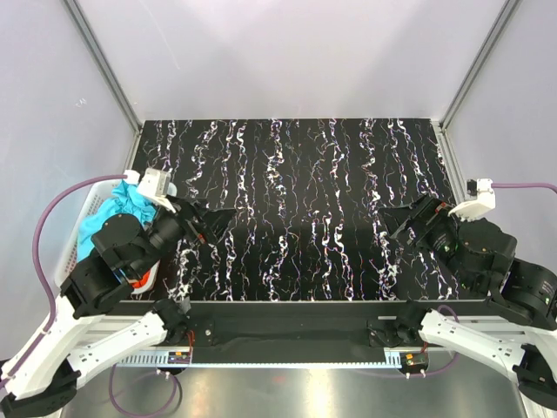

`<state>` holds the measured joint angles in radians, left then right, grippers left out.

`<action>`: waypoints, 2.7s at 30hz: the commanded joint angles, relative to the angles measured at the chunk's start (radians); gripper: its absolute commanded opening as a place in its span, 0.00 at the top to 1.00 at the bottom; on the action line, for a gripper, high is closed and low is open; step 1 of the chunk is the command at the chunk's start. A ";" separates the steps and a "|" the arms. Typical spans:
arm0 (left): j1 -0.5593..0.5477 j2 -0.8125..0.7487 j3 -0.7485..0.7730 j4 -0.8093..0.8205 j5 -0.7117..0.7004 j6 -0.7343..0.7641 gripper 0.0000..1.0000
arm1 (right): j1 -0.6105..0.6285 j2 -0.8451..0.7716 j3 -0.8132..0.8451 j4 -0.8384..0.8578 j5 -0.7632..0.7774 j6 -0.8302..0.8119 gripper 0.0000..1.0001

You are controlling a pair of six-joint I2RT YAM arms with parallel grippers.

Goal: Fold and stack the t-shirts
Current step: Grab the tshirt from the pile, then move the tshirt to the center of the board, then flatten the tshirt out

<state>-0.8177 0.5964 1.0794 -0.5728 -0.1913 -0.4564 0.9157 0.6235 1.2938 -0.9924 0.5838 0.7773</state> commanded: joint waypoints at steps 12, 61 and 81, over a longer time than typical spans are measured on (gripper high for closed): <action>0.320 0.331 0.146 -0.233 -0.336 -0.240 0.07 | 0.006 -0.097 -0.096 0.041 -0.013 0.053 0.00; 0.422 0.725 0.084 0.379 0.517 -0.334 0.44 | 0.008 -0.326 -0.134 -0.121 0.034 0.134 0.00; 0.112 1.061 0.025 0.343 0.366 -0.125 0.12 | 0.005 0.001 -0.252 -0.031 0.113 0.140 0.05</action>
<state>-0.7074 1.5803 1.0382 -0.2882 0.1658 -0.6125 0.9161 0.5804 1.0054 -1.0599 0.6647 0.9375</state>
